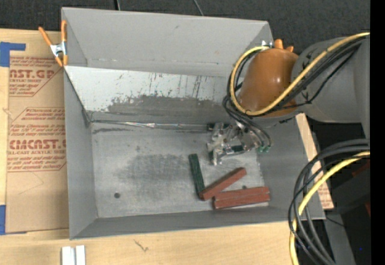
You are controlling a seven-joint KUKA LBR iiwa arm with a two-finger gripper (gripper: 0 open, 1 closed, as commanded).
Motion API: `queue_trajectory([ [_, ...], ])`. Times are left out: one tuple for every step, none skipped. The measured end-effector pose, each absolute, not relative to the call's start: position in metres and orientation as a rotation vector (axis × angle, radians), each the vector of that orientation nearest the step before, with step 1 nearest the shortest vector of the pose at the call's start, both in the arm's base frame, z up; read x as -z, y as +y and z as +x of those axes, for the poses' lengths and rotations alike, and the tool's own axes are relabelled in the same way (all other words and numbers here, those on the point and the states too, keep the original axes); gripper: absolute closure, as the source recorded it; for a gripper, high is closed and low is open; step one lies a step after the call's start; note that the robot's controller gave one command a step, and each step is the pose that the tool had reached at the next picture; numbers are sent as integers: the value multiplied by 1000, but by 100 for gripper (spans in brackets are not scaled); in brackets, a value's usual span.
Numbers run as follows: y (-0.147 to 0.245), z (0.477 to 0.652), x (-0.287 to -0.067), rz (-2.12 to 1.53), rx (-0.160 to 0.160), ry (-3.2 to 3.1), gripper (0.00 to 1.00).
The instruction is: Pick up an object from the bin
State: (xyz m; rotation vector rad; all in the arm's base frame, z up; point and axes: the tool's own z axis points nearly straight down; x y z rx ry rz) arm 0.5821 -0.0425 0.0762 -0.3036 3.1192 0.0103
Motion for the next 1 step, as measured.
queue_trajectory([
  [-42, 573, -226, -360, 1, 3115, 100],
])
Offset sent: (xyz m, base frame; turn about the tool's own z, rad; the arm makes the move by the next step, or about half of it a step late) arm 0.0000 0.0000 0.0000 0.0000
